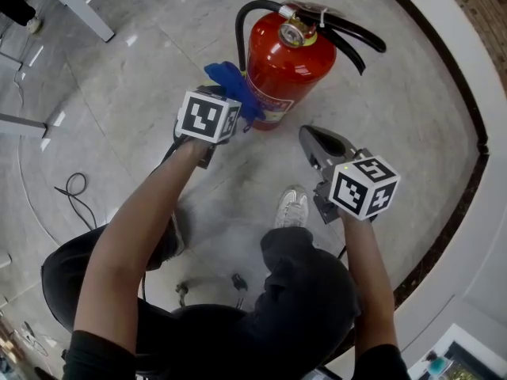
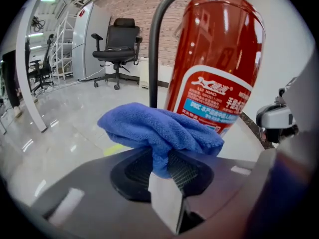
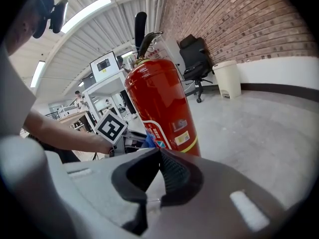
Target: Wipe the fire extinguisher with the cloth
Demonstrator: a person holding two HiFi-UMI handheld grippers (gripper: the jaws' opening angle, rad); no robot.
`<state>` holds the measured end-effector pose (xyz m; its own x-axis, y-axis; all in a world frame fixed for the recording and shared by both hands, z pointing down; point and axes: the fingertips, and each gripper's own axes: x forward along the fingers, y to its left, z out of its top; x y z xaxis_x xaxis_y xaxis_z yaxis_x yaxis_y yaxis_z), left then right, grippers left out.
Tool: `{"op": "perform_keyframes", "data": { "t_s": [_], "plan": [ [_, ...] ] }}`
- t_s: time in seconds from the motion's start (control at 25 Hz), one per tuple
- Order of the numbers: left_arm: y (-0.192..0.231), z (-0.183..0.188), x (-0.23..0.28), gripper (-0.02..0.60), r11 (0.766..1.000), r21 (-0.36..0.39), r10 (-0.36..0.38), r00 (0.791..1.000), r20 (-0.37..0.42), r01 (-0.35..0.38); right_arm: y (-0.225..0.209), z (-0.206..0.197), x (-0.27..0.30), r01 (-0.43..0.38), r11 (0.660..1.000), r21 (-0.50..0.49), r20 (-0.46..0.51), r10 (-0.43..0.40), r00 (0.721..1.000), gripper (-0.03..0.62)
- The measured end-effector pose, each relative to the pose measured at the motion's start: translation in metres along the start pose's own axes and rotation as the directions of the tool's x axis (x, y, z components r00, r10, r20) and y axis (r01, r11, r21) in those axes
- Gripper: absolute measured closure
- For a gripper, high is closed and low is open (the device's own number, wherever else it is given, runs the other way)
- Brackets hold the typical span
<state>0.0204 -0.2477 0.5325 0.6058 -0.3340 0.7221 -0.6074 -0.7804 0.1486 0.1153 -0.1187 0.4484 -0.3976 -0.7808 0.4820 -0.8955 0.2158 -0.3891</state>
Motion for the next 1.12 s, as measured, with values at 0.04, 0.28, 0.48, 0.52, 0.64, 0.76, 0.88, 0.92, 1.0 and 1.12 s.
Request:
{"op": "perform_keyframes", "data": {
  "t_s": [0.04,0.28,0.48,0.52,0.64,0.76,0.88,0.92,1.0,1.12],
  "plan": [
    [-0.004,-0.005,0.000,0.494,1.000,0.015,0.002,1.000,-0.010,-0.002,-0.002,-0.002,-0.002,0.002,1.000,0.004,0.000,-0.002,1.000,0.591],
    [-0.042,-0.034,0.002,0.494,0.999,0.006,-0.039,0.998,-0.045,0.039,-0.003,-0.010,-0.018,0.007,1.000,0.017,0.016,-0.007,1.000,0.591],
    [-0.087,-0.043,0.009,0.494,0.994,-0.018,-0.105,0.993,-0.050,0.105,-0.009,-0.016,-0.036,0.022,0.999,0.028,0.025,-0.023,0.999,0.591],
    [-0.097,-0.042,0.013,0.494,0.993,-0.021,-0.120,0.992,-0.048,0.120,-0.011,-0.017,-0.040,0.028,0.999,0.029,0.026,-0.028,0.999,0.591],
    [-0.124,-0.038,0.024,0.494,0.985,-0.065,-0.160,0.987,-0.028,0.158,-0.018,-0.021,-0.051,0.044,0.998,0.033,0.024,-0.045,0.999,0.591],
    [-0.144,-0.030,0.037,0.494,0.975,-0.122,-0.187,0.982,0.000,0.186,-0.025,-0.025,-0.059,0.062,0.997,0.036,0.013,-0.063,0.998,0.591],
    [-0.148,-0.029,0.048,0.494,0.977,-0.126,-0.177,0.984,-0.007,0.175,-0.032,-0.027,-0.061,0.079,0.996,0.032,-0.001,-0.079,0.997,0.591],
    [-0.145,-0.033,0.049,0.494,0.978,-0.120,-0.171,0.985,-0.015,0.168,-0.034,-0.028,-0.060,0.082,0.996,0.032,-0.006,-0.082,0.997,0.591],
    [-0.136,-0.043,0.050,0.494,0.981,-0.114,-0.162,0.986,-0.032,0.157,-0.036,-0.029,-0.055,0.081,0.996,0.034,-0.014,-0.081,0.997,0.591],
    [-0.114,-0.057,0.047,0.494,0.984,-0.111,-0.149,0.987,-0.060,0.142,-0.032,-0.028,-0.040,0.064,0.997,0.033,-0.022,-0.064,0.998,0.591]
  ]
}}
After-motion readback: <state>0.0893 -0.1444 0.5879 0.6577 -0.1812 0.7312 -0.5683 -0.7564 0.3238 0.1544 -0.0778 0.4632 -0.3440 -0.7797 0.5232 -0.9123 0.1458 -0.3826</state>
